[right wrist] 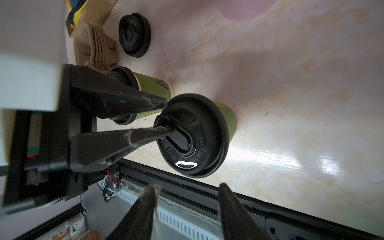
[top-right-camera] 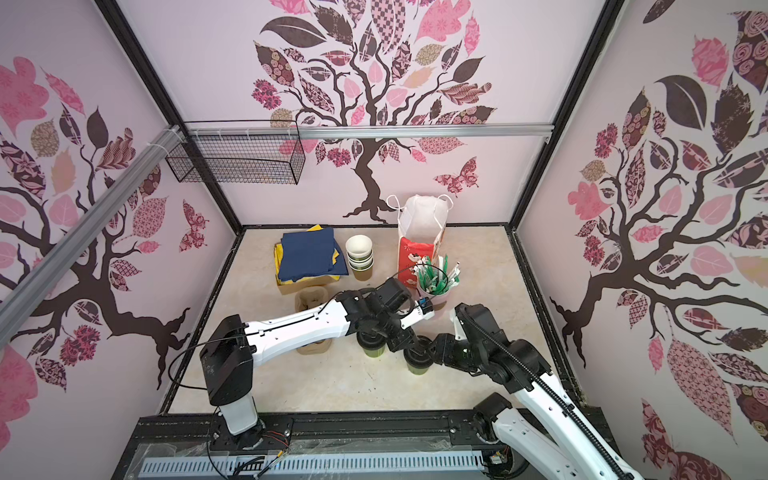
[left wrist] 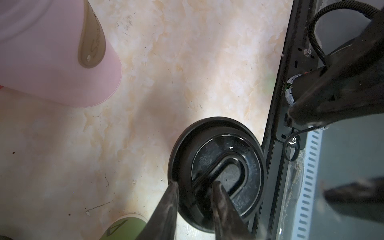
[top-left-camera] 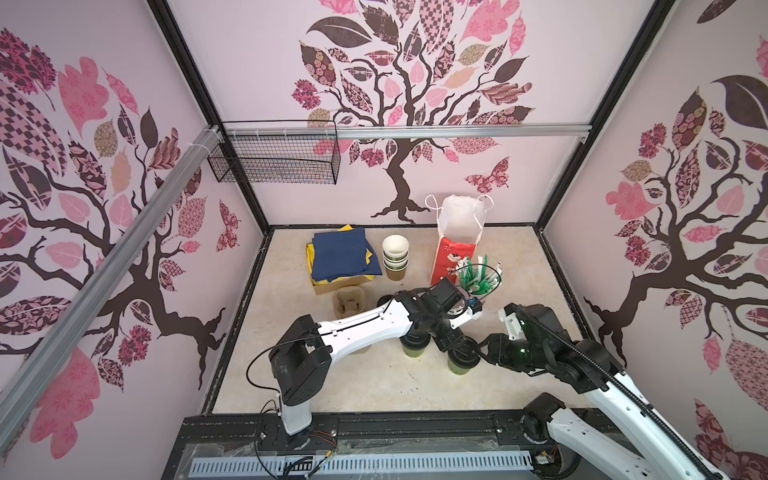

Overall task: Pack the takeout coffee
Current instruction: 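Raise both grippers off the lids and draw them back, then move the left gripper over the pulp carrier while the right nears the straws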

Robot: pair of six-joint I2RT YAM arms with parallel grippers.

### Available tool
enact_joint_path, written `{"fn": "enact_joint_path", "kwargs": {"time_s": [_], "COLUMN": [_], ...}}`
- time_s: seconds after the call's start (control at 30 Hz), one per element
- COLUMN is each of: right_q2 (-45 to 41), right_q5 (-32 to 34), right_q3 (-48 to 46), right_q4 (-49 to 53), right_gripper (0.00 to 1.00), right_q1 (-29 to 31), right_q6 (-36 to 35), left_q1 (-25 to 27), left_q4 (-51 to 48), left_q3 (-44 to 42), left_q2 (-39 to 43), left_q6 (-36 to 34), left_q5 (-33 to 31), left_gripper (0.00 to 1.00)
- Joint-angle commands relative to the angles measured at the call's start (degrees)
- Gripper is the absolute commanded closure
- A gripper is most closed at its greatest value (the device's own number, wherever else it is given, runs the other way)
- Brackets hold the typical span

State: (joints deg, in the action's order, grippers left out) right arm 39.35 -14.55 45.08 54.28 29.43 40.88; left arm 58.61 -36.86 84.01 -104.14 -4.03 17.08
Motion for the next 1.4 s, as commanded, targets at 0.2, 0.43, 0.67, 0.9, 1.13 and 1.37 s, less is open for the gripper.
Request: {"fn": "enact_joint_path", "kwargs": {"time_s": [0.2,0.43,0.67,0.9,1.13,1.37], "right_q2": [-0.3,-1.4,-2.4,-0.4,4.0,12.2], "right_q5": [3.4,7.7,17.4,27.2,29.5,30.0], "right_q3": [2.8,5.0,9.3,12.5,16.6,25.2], "right_q4": [3.9,4.2,1.8,-4.0,-10.0,-10.9], "right_gripper": [0.46,0.46,0.46,0.45,0.45,0.45], "right_q1": [-0.1,-0.1,-0.1,-0.1,-0.1,-0.1], "right_q6": [1.7,0.5,-3.2,-8.4,-13.0,-18.7], "left_q1": [-0.1,-0.5,-0.7,-1.4,-7.4,-10.1], "left_q4": [1.3,6.8,21.1,24.2,27.7,28.5], "left_q3": [3.0,0.2,-11.1,-14.6,-18.1,-20.0], "left_q2": [1.0,6.0,18.0,25.8,30.8,32.3], "left_q6": [0.8,2.1,4.4,7.3,17.1,21.0], "left_q5": [2.0,0.3,-11.1,-25.2,-28.0,-31.1], "left_gripper": [0.63,0.61,0.61,0.57,0.52,0.5]}}
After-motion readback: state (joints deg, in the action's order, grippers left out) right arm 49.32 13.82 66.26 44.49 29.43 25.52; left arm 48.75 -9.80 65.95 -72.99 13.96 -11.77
